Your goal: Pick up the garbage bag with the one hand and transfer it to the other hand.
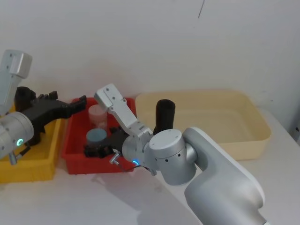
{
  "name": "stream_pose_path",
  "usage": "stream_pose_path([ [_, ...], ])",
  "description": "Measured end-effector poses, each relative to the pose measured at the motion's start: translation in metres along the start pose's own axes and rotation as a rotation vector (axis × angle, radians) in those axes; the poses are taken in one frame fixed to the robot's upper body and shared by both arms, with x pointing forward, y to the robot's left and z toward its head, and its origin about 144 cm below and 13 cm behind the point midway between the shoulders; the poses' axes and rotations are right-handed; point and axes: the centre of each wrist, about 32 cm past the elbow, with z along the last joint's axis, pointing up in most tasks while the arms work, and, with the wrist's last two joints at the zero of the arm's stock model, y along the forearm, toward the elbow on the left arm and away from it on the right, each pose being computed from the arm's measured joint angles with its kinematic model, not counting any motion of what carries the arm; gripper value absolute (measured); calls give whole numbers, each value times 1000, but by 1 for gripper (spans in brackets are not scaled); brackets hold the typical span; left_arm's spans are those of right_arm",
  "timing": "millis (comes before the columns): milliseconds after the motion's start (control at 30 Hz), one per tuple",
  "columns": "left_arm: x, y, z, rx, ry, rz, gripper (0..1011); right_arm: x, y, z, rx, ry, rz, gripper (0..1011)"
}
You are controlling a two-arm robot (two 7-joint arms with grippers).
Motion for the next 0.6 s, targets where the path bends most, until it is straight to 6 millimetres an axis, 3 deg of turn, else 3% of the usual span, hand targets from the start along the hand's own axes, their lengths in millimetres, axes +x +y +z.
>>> stream_pose_path([
  [267, 0, 0, 0, 0, 0, 0, 1000, 1, 4, 1, -5, 29, 13, 963],
  [600, 0, 0, 0, 0, 0, 0, 1000, 4, 5, 5, -15, 100, 45, 692],
])
